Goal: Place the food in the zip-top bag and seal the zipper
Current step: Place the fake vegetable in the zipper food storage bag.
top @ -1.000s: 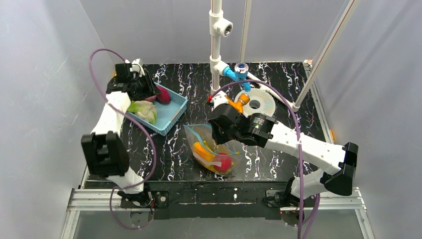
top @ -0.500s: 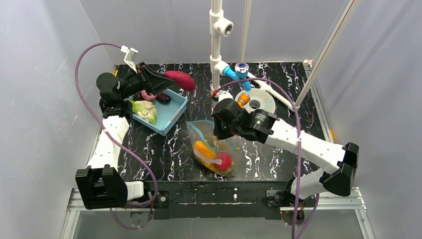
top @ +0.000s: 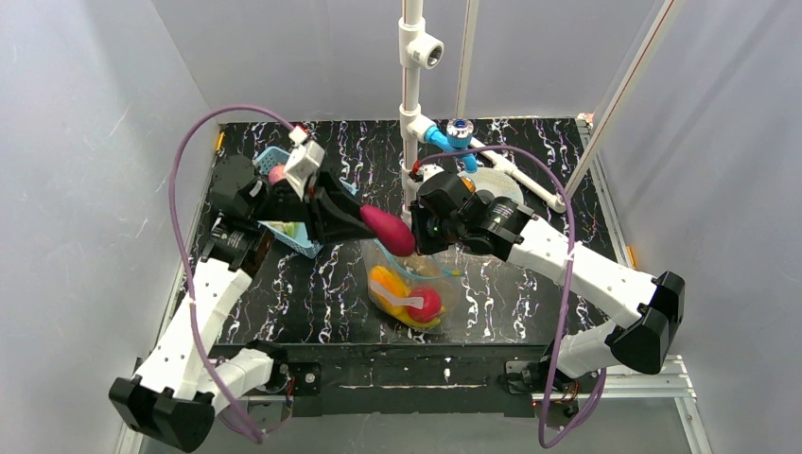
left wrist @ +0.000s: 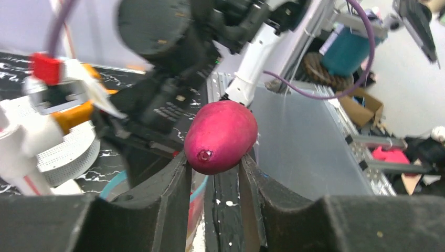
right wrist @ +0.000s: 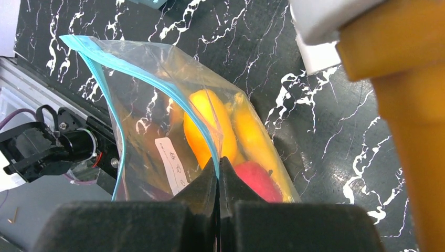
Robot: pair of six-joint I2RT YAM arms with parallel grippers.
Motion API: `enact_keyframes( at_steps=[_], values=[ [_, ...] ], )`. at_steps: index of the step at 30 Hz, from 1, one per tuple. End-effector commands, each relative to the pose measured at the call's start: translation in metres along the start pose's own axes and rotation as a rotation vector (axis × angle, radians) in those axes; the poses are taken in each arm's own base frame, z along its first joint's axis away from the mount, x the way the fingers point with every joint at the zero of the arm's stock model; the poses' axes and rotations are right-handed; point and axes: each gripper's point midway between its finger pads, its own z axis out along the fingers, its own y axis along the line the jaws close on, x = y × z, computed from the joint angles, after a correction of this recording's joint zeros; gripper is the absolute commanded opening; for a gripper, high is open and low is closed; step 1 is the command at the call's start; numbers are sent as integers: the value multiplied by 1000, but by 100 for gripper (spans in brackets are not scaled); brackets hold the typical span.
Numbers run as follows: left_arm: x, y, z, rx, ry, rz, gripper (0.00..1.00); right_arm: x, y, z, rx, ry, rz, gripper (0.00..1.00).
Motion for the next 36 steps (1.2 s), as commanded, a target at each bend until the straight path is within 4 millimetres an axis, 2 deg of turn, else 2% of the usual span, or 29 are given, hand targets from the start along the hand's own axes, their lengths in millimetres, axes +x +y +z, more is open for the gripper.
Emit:
enact_keyframes(
  at_steps=[1, 7, 13, 18, 25, 36],
  values=[
    [32, -5, 14, -1, 70, 81, 0, -34, 13, -16, -68, -97, 46, 1],
    [49, 12, 35, 9, 94, 46, 0, -33, 16, -17, -97, -90, 57, 1],
    [53, 30, 33, -113, 89, 97, 0, -31, 18, -19, -133, -80, 69, 1],
    [69, 40, 34, -139, 155, 57, 0, -31, 18, -21, -156, -79, 68, 1],
    [82, 38, 30, -150, 221, 94, 0, -35, 11, -26, -171, -89, 65, 1],
    [86, 31, 17, -181, 276, 162, 0, -26, 17, -26, -227, -67, 51, 1]
  ],
)
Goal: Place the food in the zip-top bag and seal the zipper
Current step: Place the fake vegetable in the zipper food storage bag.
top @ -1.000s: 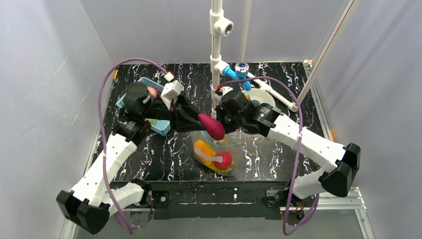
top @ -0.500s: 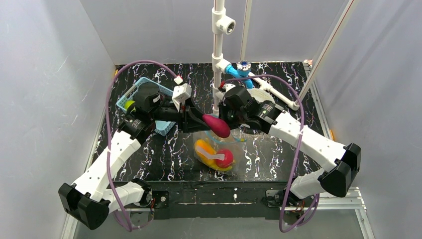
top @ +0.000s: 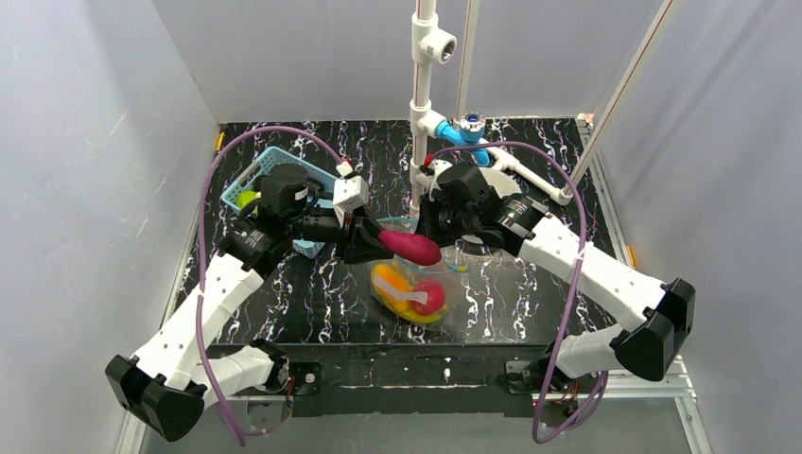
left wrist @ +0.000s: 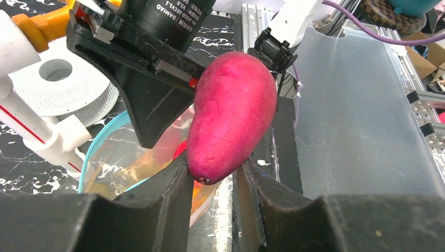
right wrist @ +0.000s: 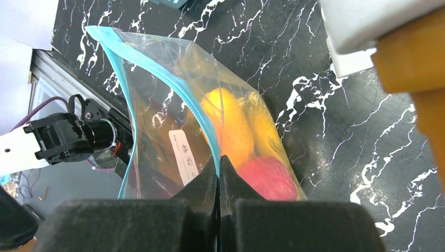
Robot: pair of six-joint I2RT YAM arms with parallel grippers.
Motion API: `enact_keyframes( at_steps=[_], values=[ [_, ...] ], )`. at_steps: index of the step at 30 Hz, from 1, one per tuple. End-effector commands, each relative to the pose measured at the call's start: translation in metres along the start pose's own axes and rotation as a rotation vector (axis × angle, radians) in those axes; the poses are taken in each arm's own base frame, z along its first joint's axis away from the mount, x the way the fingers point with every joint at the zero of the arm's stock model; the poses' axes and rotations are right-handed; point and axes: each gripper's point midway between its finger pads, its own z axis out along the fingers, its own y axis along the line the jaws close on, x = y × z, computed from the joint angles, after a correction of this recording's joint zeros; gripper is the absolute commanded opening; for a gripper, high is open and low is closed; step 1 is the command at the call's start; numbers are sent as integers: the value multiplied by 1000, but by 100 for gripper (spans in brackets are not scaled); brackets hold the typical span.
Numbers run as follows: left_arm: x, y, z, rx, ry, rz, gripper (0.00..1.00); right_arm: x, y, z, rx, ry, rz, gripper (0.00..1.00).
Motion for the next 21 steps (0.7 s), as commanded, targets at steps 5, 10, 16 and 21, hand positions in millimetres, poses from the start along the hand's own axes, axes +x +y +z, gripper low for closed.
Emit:
enact_keyframes(
  at_steps=[5, 10, 16, 21],
  values=[
    [-5, 7, -20, -147, 13, 124, 0, -17, 28, -21, -122, -79, 0, 1],
    [-21, -5, -26, -144, -36, 160, 0, -13, 33, -16, -106, -61, -28, 1],
    [-32, -22, -34, -128, -72, 197, 0, -16, 34, -14, -88, -66, -27, 1],
    [-27, -27, -47, -179, -23, 227, 0, -18, 32, -13, -79, -68, -28, 1]
  ],
)
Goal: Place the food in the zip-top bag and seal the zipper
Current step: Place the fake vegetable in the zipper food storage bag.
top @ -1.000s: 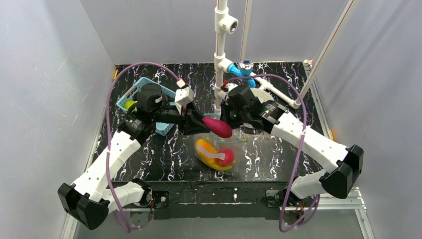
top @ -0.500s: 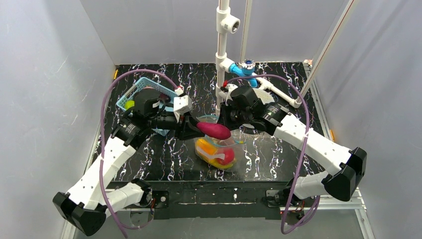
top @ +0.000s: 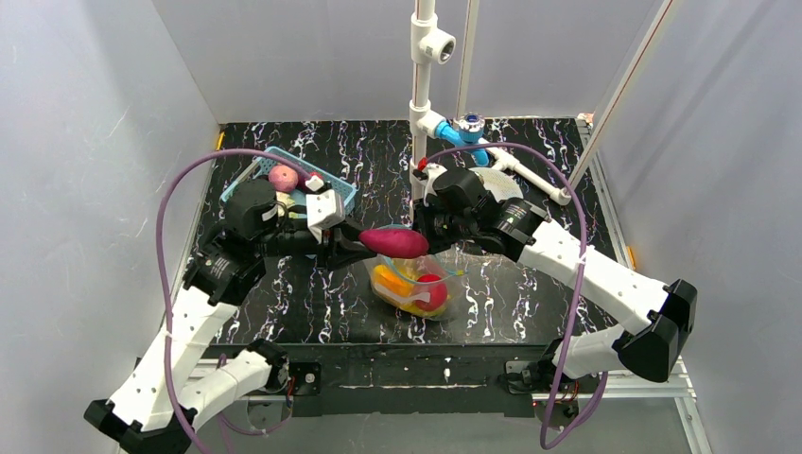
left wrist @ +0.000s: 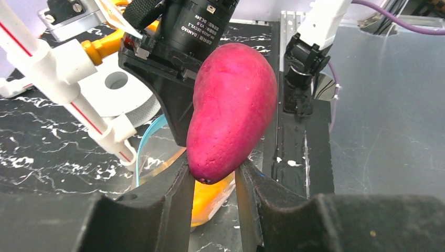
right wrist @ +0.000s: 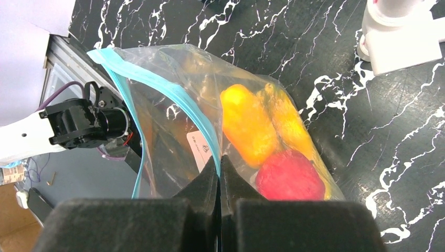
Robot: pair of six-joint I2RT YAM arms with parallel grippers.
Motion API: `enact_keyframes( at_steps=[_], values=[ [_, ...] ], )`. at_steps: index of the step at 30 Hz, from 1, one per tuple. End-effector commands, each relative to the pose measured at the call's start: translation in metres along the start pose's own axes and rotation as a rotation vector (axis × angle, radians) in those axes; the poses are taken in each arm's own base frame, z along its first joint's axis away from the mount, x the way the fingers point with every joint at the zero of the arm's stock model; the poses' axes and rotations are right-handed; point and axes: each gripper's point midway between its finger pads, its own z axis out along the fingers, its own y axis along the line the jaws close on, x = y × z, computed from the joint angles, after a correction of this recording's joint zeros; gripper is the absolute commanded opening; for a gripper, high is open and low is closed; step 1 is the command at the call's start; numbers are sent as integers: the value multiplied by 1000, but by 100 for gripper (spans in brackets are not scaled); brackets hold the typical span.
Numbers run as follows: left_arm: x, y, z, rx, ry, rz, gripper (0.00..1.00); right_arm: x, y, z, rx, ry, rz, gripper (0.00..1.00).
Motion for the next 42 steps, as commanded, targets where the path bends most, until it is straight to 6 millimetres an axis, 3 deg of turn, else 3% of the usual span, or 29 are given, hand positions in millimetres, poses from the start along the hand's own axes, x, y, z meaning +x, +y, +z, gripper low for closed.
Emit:
enact_keyframes(
  at_steps=[1, 6, 12, 17, 22, 27, 35, 39, 42],
  values=[
    [-9, -6, -21, -71, 14, 81, 0, -24, 10, -7, -17, -74, 2, 1],
    [-2, -11, -37, -142, 32, 114, 0, -22, 11, -7, -24, -66, -3, 1],
    [24, 7, -25, -151, 168, -60, 0, -25, 13, -10, -25, -70, -13, 1],
    [27, 20, -28, -223, 217, -102, 0, -26, 15, -11, -41, -76, -19, 1],
    [29, 20, -26, -210, 255, -160, 0, -25, 18, -9, -58, -77, -31, 1],
    [39, 9, -14, -105, 301, -289, 0, -25, 19, -9, -59, -88, -59, 1],
    [53, -6, -16, -82, 386, -355, 0, -26, 24, -8, -77, -102, -87, 1],
    [53, -16, -2, -18, 410, -399, 0, -27, 24, -7, -80, -107, -92, 1],
    [69, -21, 10, -21, 505, -390, 0, -29, 26, -9, -84, -116, -93, 1]
  ],
)
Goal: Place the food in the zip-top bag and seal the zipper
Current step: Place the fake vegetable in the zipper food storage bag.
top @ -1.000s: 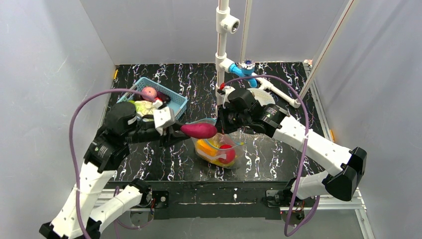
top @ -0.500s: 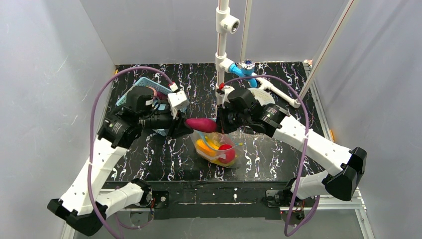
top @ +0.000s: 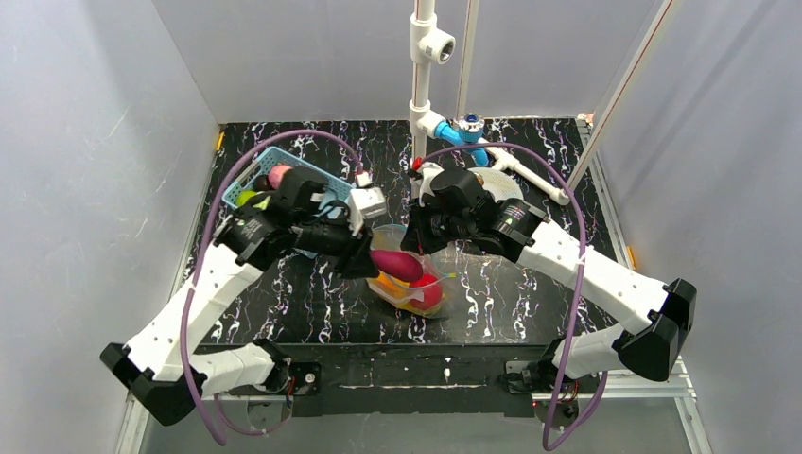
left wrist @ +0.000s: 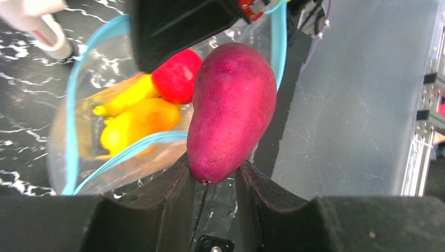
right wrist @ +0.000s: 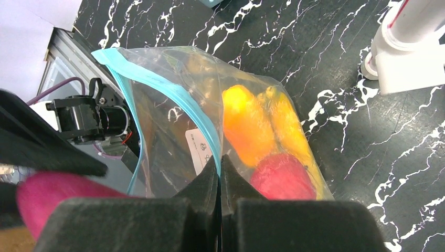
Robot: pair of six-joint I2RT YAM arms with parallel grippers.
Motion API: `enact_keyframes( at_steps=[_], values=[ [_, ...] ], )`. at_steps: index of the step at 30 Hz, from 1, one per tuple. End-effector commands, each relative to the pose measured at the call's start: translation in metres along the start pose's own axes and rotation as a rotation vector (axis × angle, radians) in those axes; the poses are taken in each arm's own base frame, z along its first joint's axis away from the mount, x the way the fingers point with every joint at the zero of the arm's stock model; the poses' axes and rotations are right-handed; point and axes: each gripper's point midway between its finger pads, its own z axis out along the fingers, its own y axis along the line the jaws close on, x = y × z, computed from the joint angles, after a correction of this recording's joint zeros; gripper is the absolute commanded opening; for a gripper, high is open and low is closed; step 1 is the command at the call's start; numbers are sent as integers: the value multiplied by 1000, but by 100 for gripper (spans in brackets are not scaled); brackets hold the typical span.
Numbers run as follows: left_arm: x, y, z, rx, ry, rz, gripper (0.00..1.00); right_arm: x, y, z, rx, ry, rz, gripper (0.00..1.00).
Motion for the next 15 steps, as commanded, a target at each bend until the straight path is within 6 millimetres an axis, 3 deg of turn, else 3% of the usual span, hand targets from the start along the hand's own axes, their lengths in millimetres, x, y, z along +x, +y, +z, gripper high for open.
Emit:
enact_keyframes(
  at_steps=[1, 10, 14, 15],
  values=[
    [9, -11, 18, 12, 113, -15, 0, -24, 15, -8, -52, -95, -25, 1],
    [-11, -30, 39, 40, 59, 24, 0, -22, 15, -6, -59, -90, -13, 1],
    [-14, -22, 45, -13, 60, 29, 18, -22, 16, -6, -64, -88, -10, 1],
    [-14, -19, 45, -31, 60, 29, 28, -22, 16, -6, -65, -89, -9, 1]
  ],
)
